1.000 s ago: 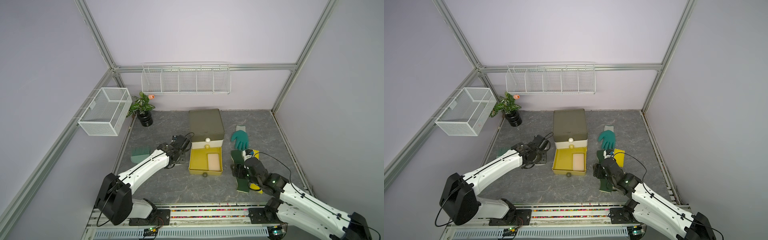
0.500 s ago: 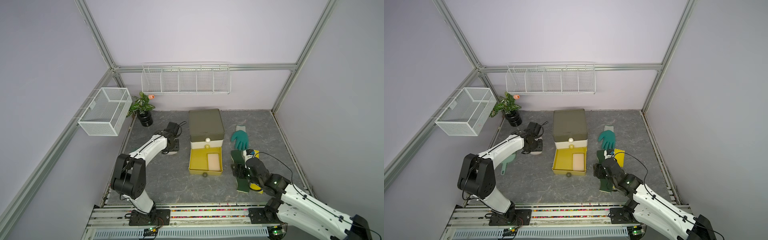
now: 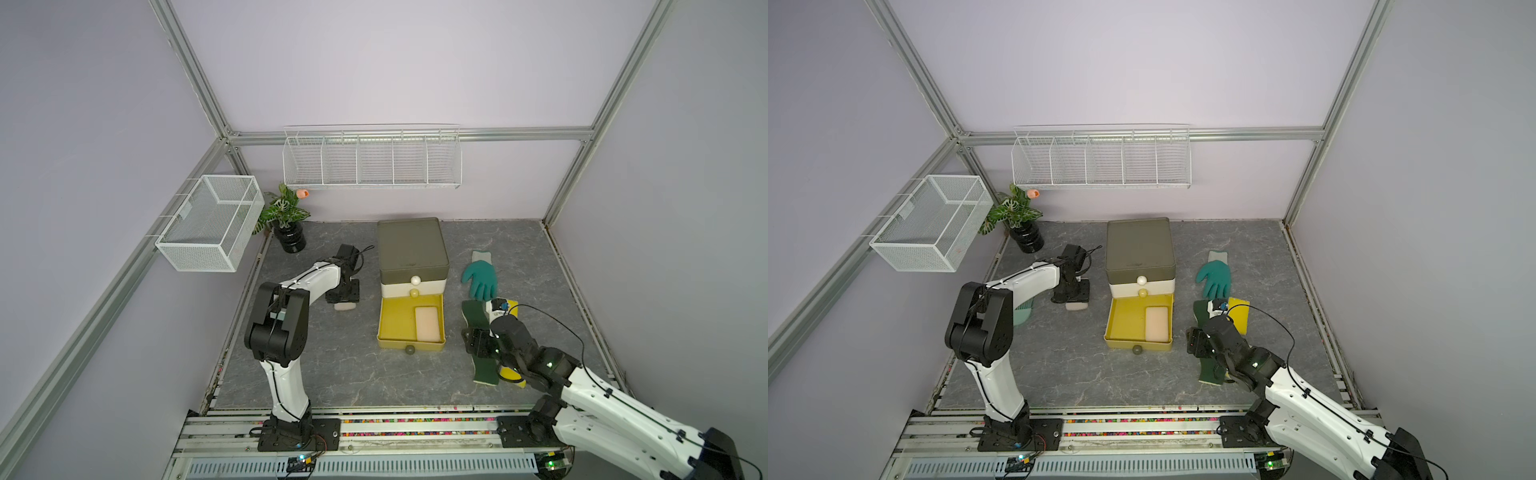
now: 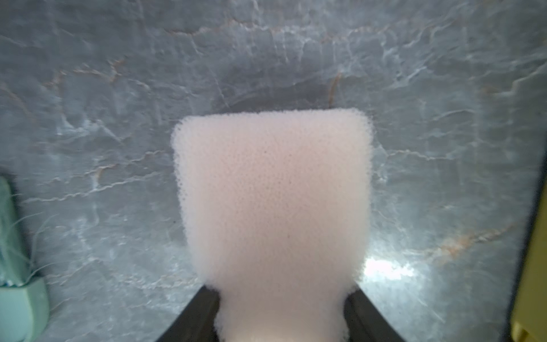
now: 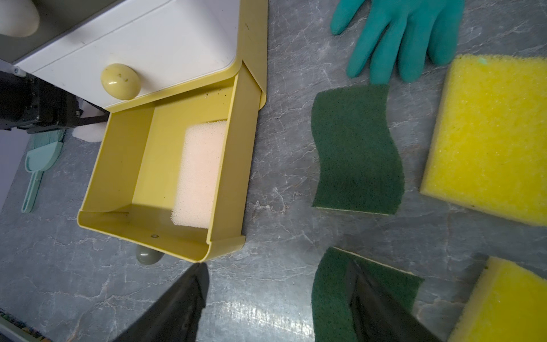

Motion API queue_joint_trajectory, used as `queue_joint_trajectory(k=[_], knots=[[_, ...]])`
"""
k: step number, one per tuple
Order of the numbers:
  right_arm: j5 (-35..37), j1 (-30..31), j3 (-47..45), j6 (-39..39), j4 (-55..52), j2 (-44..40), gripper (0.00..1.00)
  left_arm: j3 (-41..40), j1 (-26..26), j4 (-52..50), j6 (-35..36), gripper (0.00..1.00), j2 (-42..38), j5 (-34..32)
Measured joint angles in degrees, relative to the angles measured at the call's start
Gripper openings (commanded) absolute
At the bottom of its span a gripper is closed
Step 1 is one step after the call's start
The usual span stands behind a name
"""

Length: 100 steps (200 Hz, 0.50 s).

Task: Take the sponge out of the drawer
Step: Place the sponge at the center of the board.

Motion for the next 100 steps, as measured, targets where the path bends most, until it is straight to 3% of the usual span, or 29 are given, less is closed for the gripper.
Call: queue_joint_trajectory(k=[100], knots=[[-0.02,0.00,0.00,0.00,-0.02,0.00,0.79,1.73,0.02,0.04,0.00,0.86,2.01,0.37]])
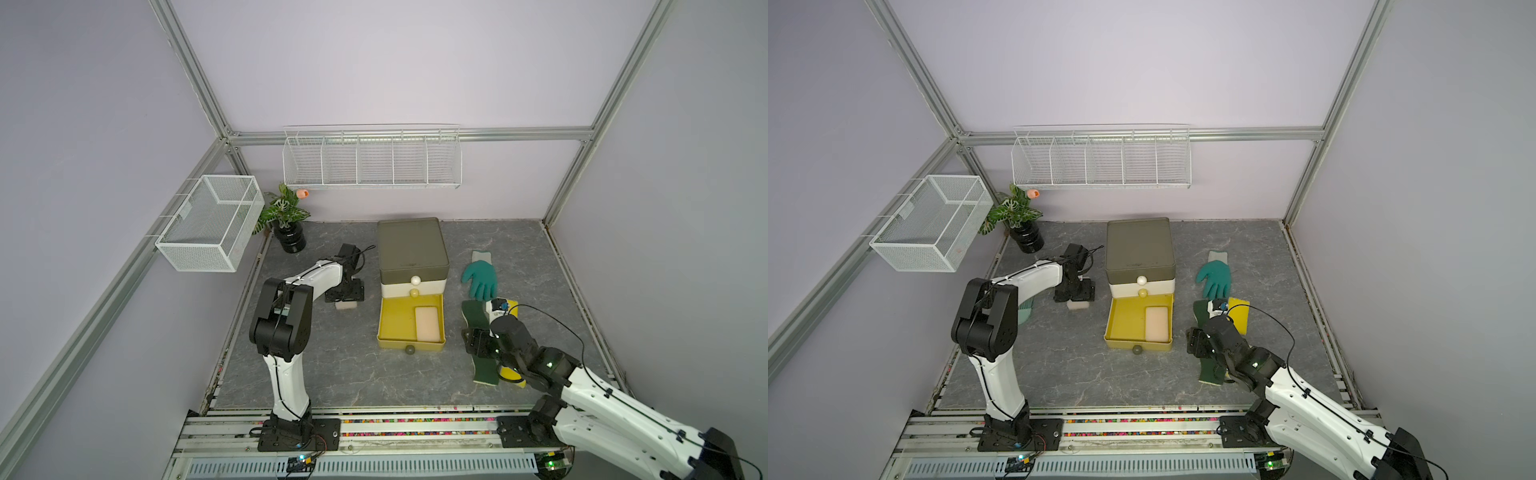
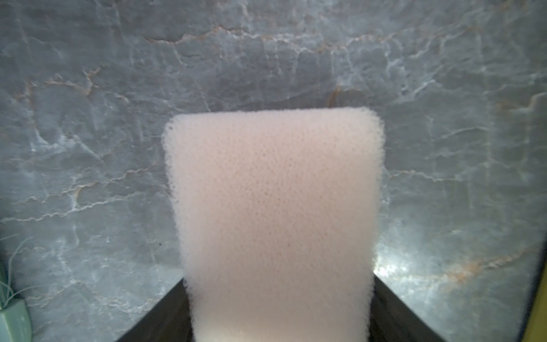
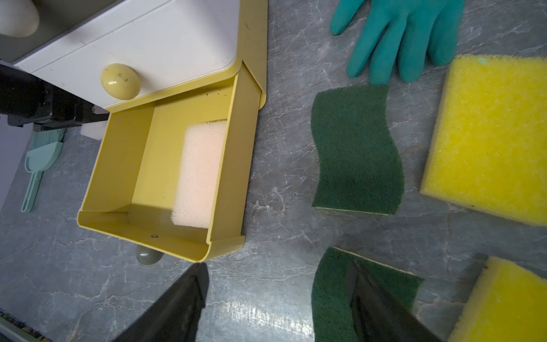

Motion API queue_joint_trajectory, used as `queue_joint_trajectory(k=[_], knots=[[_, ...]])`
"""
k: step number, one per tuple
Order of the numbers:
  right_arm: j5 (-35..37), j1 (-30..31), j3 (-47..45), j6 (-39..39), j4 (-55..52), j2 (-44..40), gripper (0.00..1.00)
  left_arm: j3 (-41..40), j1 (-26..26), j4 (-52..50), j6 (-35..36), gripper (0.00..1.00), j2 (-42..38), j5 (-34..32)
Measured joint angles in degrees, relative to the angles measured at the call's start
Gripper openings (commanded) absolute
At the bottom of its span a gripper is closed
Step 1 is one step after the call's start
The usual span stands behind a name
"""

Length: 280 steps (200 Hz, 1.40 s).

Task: Take the sponge out of the drawer
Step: Place the sponge at the center of the board, then pick up the sponge from the drawer.

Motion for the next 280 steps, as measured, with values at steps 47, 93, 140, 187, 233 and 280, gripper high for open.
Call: queue_joint_trajectory(k=[47,93,140,187,233,280], knots=[[0.00,0.00,0.00,-0.02,0.00,0.00,0.80,-0.59,0.00,-1.84,-0.87,0.91,-4.55,0.02],[-0.07,0.00,0.17,-0.22,0.00,0.85,0.80,-1.20,0.00,-2.89,-2.47,0.91,-16.70,0.44],[-0.70,0.00,2.34,-1.49,0.04,3.82,0.82,-4.15,-1.36,-5.31,-3.74,0.90,-28.20,2.43],[-3.65,-0.17,6.47,-3.04,0.02,10.88,0.88,-7.54,-10.75,-6.43,-6.78,0.90,-40.98,3.15],[-6.38,-0.98,10.71,-3.80,-0.04,17.00,0.90,-7.87,-27.85,-6.75,-13.09,0.90,-44.63,-1.42],[-7.13,-5.09,11.67,-3.82,-1.66,17.79,0.91,-7.19,-38.51,-5.11,-19.30,0.89,-34.67,-5.35]])
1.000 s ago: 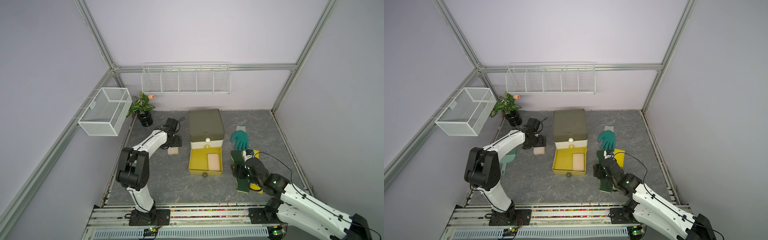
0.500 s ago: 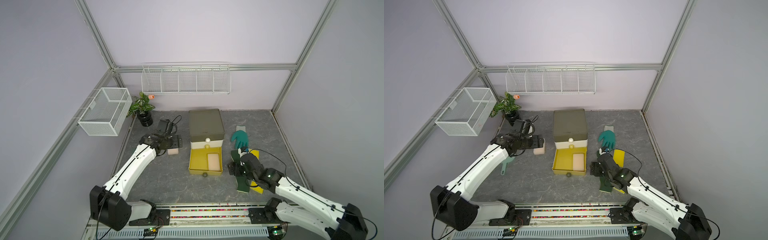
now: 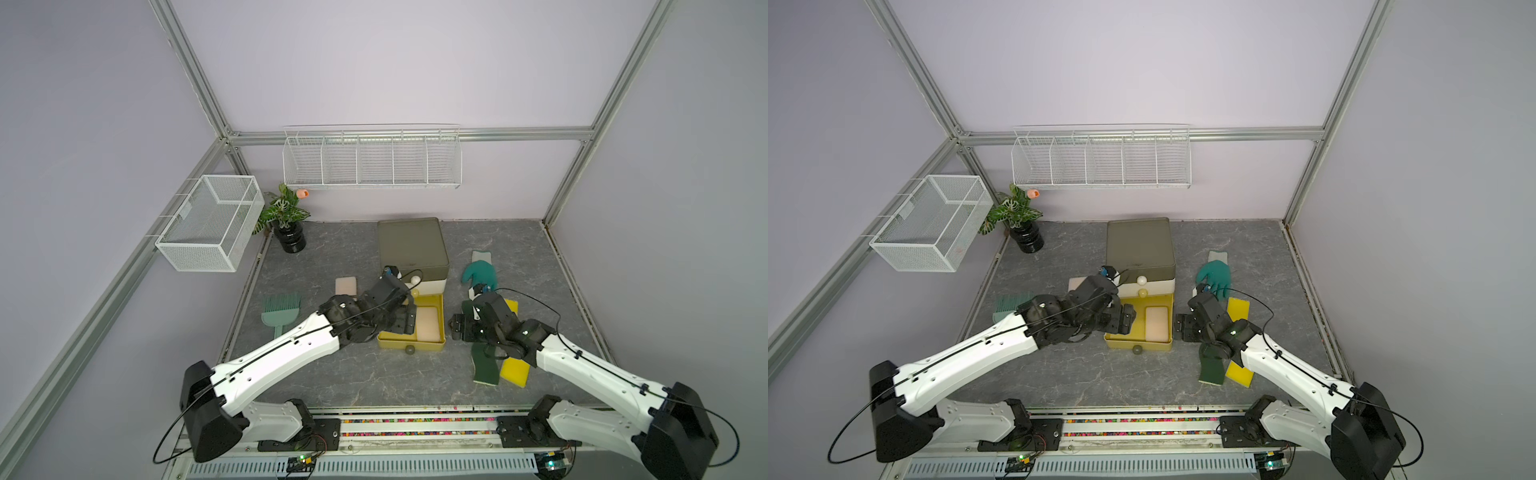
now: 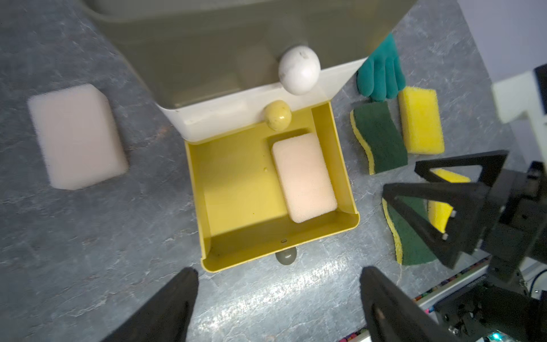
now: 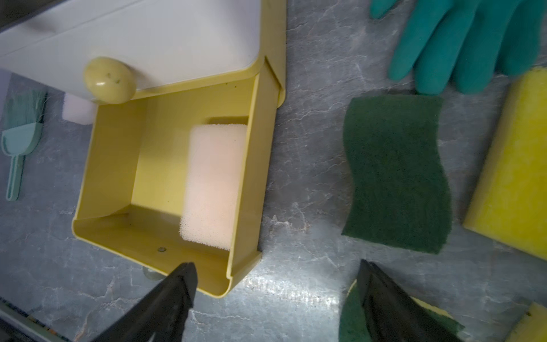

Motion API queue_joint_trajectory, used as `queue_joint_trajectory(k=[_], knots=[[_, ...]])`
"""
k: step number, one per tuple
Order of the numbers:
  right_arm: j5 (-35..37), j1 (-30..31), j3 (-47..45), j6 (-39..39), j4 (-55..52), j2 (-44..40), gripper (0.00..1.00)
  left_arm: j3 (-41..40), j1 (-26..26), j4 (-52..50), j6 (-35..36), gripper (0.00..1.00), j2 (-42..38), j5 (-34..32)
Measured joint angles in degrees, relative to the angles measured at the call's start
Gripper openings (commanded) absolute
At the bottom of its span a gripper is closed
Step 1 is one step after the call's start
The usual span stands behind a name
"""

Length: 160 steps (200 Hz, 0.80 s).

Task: Take the sponge out of the drawer
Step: Pick up the sponge from the drawer.

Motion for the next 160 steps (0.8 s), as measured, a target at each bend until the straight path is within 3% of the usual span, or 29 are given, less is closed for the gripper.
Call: queue_joint_trajectory(k=[59,160], knots=[[-1.36,-5.92,0.00,-0.94,-3.91,-3.98,0.92,0.42,-2.89,5.90,-5.66,0.89,10.23,-1.64],[-3.21,-8.46,-2.80,-1.95,-5.05,-9.94,0.93,4.33,-3.93,9.97,-7.26,0.89,23.78,-1.44]])
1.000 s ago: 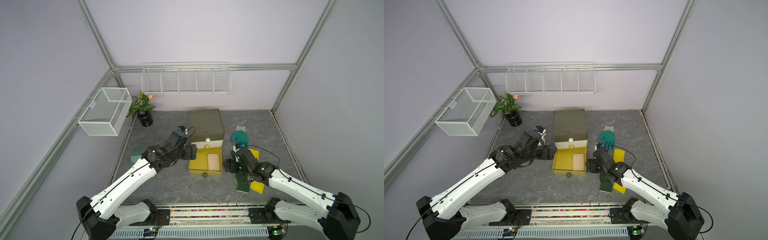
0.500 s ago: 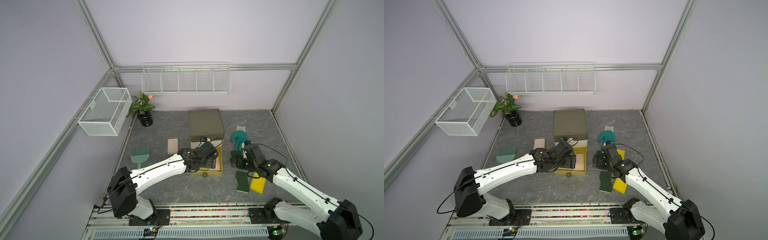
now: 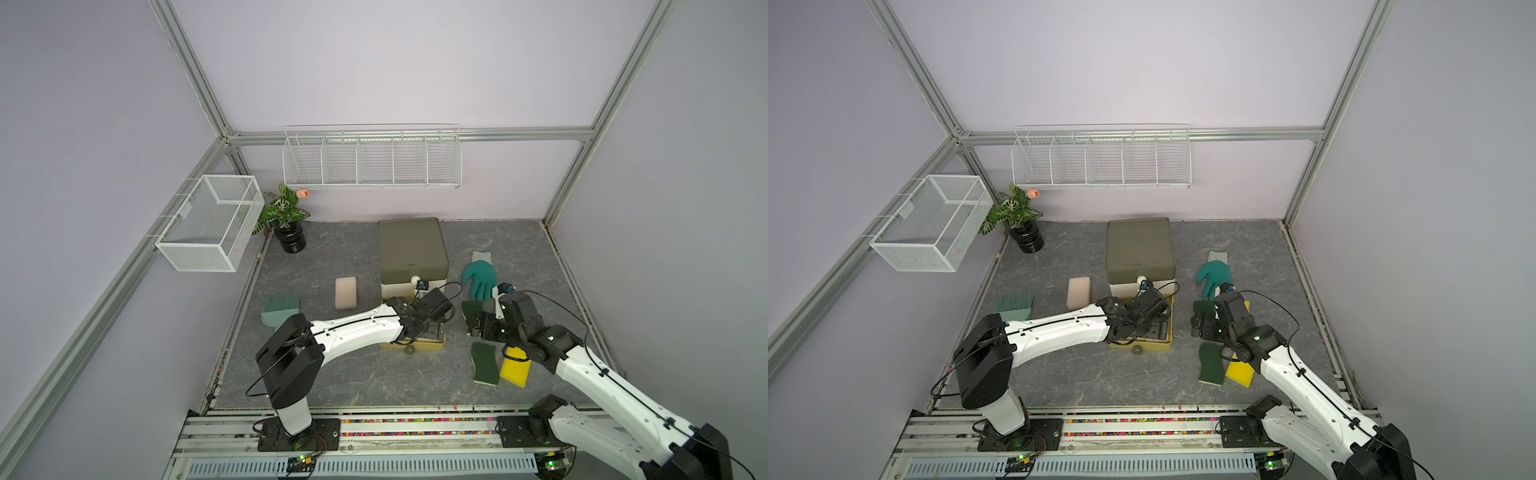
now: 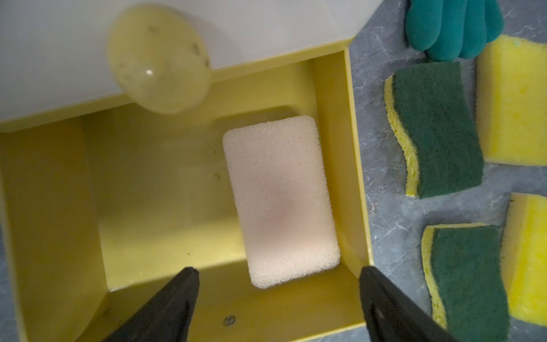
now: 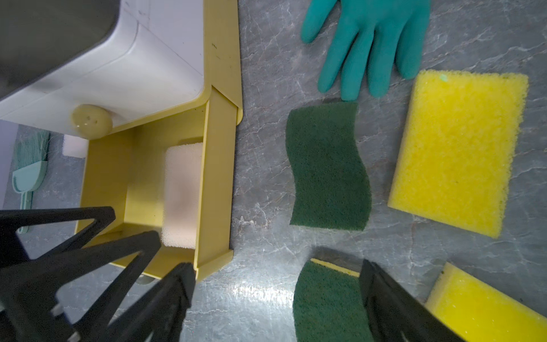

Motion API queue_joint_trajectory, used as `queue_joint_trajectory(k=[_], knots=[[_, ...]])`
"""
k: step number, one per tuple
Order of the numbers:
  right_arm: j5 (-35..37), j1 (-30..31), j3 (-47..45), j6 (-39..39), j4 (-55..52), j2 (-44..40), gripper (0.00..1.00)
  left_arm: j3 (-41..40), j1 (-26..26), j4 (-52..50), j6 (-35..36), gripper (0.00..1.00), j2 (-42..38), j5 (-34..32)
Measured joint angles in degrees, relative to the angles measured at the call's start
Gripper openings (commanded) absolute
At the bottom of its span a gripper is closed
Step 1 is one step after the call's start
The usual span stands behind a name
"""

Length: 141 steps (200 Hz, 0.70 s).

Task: Take the sponge out of the drawer
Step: Pick up the sponge from the drawer.

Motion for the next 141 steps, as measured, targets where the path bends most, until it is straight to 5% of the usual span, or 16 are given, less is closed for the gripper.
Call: queue_joint_trajectory(k=[141], knots=[[-0.63,-1.03,-2.97,0.00,-0.13,-3.78,0.93,2.34,0.00,1.64,-1.25,0.89,8.66,1.07]])
